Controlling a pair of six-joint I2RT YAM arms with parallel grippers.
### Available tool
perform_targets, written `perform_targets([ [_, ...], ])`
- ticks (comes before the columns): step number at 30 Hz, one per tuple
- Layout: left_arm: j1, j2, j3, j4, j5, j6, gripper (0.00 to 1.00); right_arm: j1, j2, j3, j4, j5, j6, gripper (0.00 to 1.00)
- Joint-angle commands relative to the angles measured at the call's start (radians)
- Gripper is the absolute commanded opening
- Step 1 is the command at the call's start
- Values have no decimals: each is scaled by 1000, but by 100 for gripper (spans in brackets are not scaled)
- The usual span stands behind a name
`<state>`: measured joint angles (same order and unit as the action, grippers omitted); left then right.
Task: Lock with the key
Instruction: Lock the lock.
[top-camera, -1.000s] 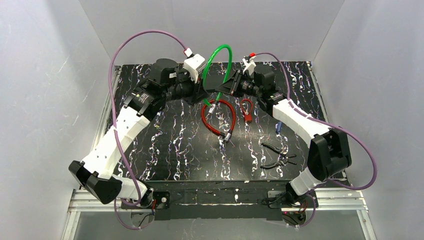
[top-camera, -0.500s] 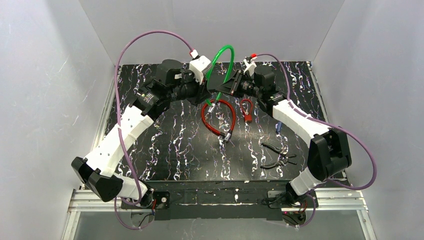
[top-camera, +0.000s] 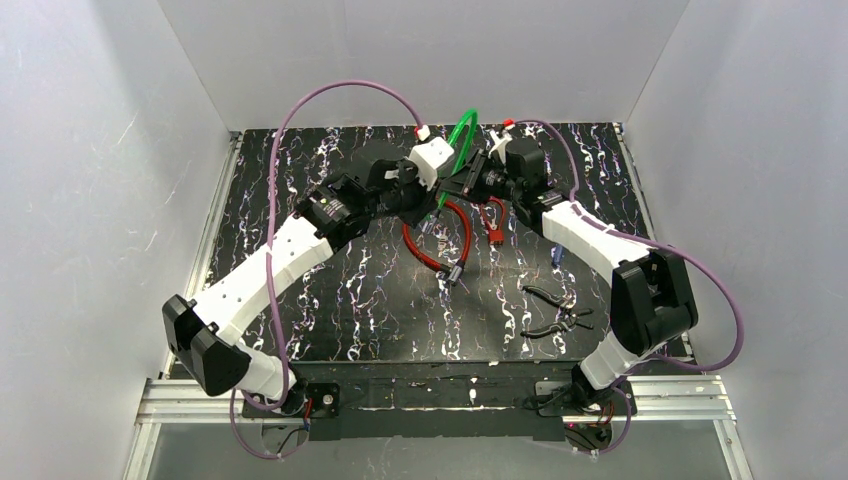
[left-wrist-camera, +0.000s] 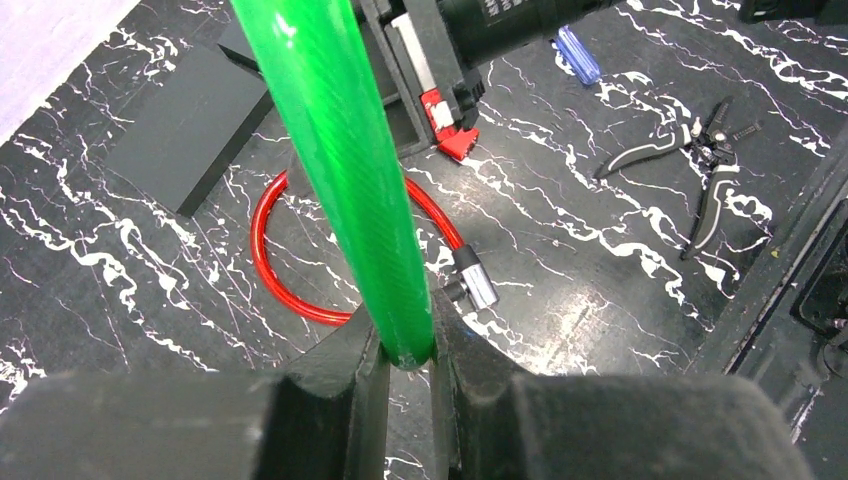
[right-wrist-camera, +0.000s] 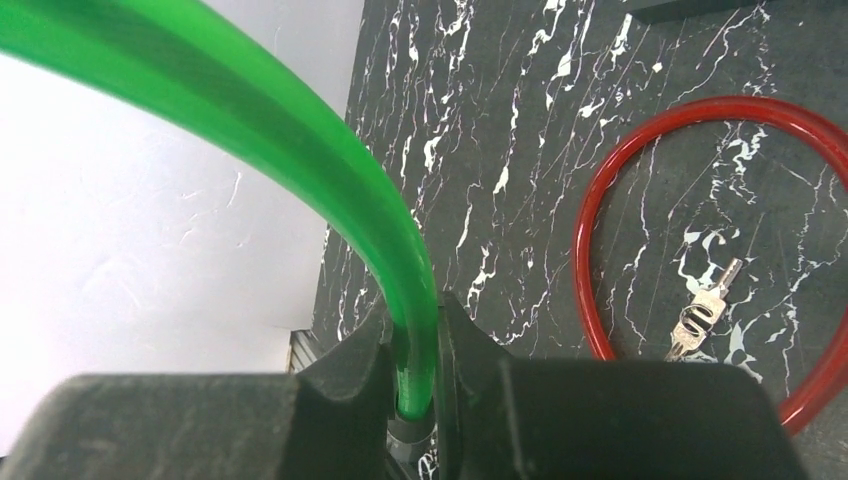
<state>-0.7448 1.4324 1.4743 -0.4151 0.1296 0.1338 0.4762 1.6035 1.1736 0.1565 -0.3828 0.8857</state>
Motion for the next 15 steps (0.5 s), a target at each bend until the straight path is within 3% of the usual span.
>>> perform_targets([
  [1,20,-20,-54,29,19,-45,0,-17,-47,7,185,-138,143,1],
  [5,75,-49,-91,48,116,-112,0,-49,-51,-33,316,-185,262,1],
  [9,68,-47,-108,58,118,-79,0,-37,-56,-36,328,-193,283,1],
  [15,-52,-22,-124,58,-3,161,0,-16,-57,-45,301,-181,273,1],
])
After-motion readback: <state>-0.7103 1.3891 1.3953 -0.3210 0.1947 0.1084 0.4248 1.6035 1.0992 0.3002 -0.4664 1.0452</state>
